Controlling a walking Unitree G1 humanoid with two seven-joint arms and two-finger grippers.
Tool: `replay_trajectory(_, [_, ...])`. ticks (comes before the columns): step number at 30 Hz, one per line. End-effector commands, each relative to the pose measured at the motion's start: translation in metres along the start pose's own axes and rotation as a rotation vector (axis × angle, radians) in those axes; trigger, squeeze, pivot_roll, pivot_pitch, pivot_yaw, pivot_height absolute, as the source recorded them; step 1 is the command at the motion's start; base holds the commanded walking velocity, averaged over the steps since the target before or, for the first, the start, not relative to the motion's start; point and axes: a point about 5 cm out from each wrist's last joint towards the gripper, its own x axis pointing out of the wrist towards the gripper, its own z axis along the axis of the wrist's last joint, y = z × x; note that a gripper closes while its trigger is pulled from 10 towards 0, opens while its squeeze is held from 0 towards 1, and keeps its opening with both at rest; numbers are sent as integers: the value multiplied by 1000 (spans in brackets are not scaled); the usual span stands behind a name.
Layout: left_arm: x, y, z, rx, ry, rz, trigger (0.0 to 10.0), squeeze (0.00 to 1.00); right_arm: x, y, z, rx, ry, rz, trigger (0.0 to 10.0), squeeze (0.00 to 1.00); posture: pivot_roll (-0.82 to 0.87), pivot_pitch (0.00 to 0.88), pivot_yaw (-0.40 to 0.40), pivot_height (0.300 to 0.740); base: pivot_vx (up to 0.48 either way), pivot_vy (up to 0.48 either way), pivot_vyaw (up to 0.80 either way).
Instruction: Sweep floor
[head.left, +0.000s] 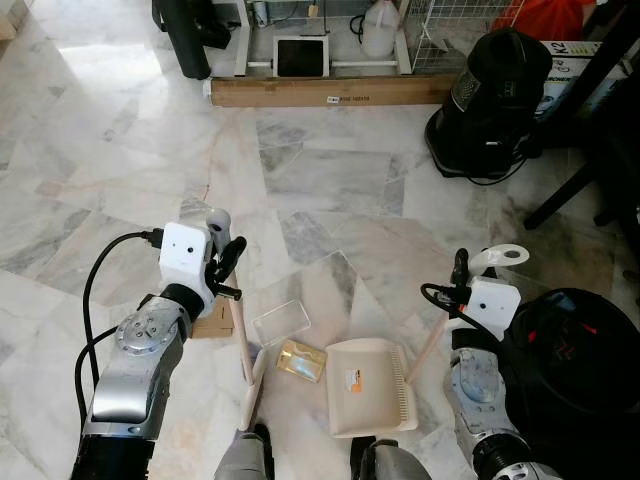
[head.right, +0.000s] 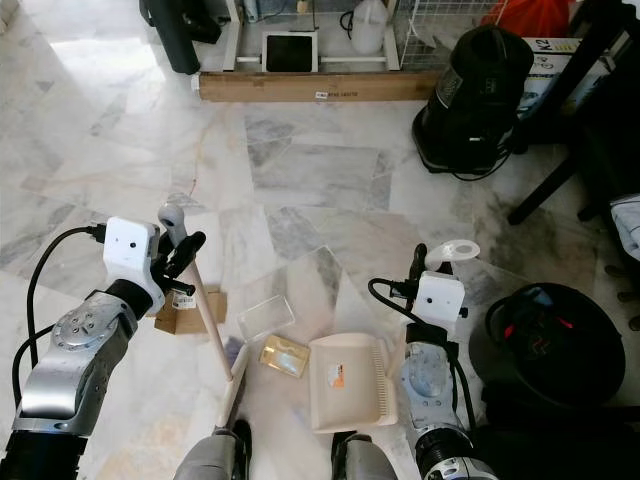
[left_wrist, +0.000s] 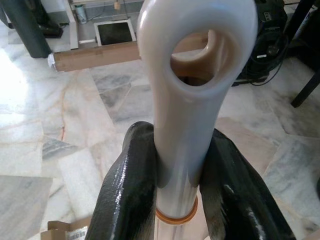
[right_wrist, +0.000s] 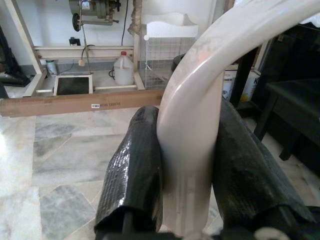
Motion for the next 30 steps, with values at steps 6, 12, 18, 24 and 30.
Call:
replay_trajectory(6, [5, -4, -2, -57, -34, -8, 10000, 0, -14, -1, -12, -14, 59, 9, 10000, 0, 247, 361, 3, 740, 0, 0, 0])
replay_trajectory(12, [12, -6, 0, -95, -55, -68, 10000, 0, -14, 1, -12, -13, 60, 15, 10000, 0, 242, 364, 2, 740, 0, 0, 0])
replay_trajectory(18, [16, -11, 2, -112, -66, -117, 10000, 0, -13, 1, -12, -11, 65, 18, 10000, 0, 239, 364, 2, 740, 0, 0, 0])
replay_trajectory(24, [17, -17, 0, -147, -46, -190, 10000, 0, -13, 1, -12, -13, 70, 24, 10000, 0, 241, 366, -1, 740, 0, 0, 0])
replay_trajectory(30, [18, -15, 4, -185, -62, -185, 10000, 0, -12, 2, -12, -12, 72, 27, 10000, 0, 243, 363, -2, 740, 0, 0, 0])
